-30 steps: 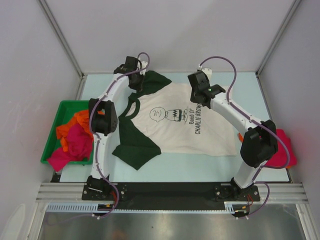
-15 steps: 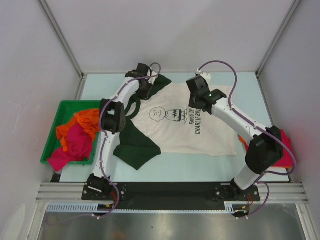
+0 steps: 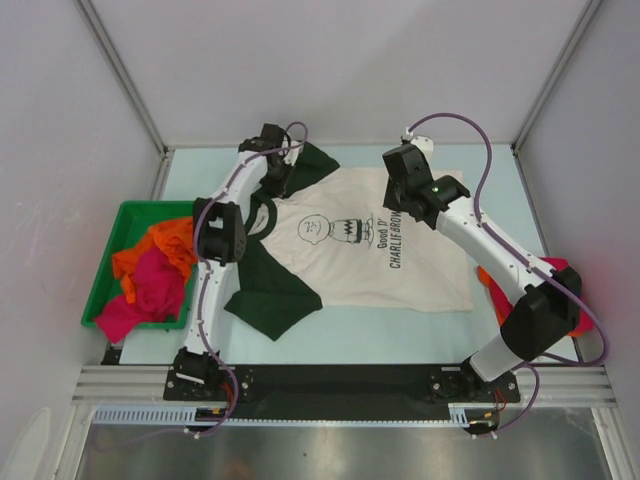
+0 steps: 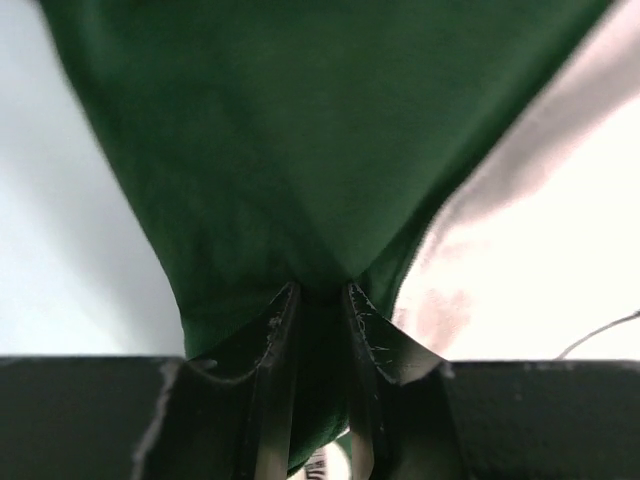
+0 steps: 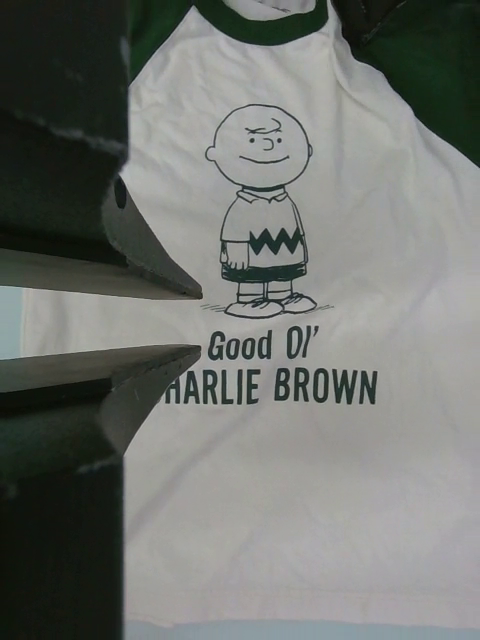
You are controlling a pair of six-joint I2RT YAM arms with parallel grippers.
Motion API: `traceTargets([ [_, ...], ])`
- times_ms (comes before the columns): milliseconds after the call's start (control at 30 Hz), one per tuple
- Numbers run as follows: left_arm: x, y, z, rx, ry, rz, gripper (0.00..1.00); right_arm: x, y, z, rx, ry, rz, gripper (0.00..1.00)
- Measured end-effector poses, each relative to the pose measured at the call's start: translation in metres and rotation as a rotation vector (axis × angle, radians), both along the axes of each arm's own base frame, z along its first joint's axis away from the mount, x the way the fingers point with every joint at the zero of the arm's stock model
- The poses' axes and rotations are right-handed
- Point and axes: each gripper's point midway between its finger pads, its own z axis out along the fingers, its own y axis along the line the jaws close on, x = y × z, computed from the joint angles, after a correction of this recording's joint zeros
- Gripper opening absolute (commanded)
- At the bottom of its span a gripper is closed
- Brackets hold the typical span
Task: Fold and stack the t-shirts
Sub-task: Flatten out the tshirt
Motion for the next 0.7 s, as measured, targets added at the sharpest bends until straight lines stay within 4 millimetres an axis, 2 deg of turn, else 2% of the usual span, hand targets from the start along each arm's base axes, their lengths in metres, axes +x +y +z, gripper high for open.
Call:
traceTargets([
  [233, 0.005, 0.041, -0.001, -0.006, 0.017, 0.089, 0.28, -0.001, 0.000, 0.003, 0.006, -0.007, 0.000, 0.31],
  [400, 0.007, 0.058, 0.000, -0.006, 0.022, 0.127, 0.30, 0.000, 0.000, 0.003, 0.008, -0.008, -0.002, 0.32],
  [500, 0.007, 0.068, 0.001, 0.009, 0.020, 0.145, 0.34, -0.002, -0.001, -0.002, 0.003, 0.001, -0.002, 0.32],
  [600, 0.009, 0.076, 0.001, 0.025, 0.017, 0.162, 0.48, -0.005, -0.003, -0.011, -0.008, 0.020, -0.003, 0.33],
  [633, 0.009, 0.078, 0.001, 0.029, 0.015, 0.165, 0.56, -0.006, -0.003, -0.014, -0.012, 0.026, -0.003, 0.34],
  [700, 0.010, 0.083, 0.002, 0.035, 0.009, 0.176, 0.62, -0.007, -0.004, -0.017, -0.017, 0.033, -0.003, 0.41],
])
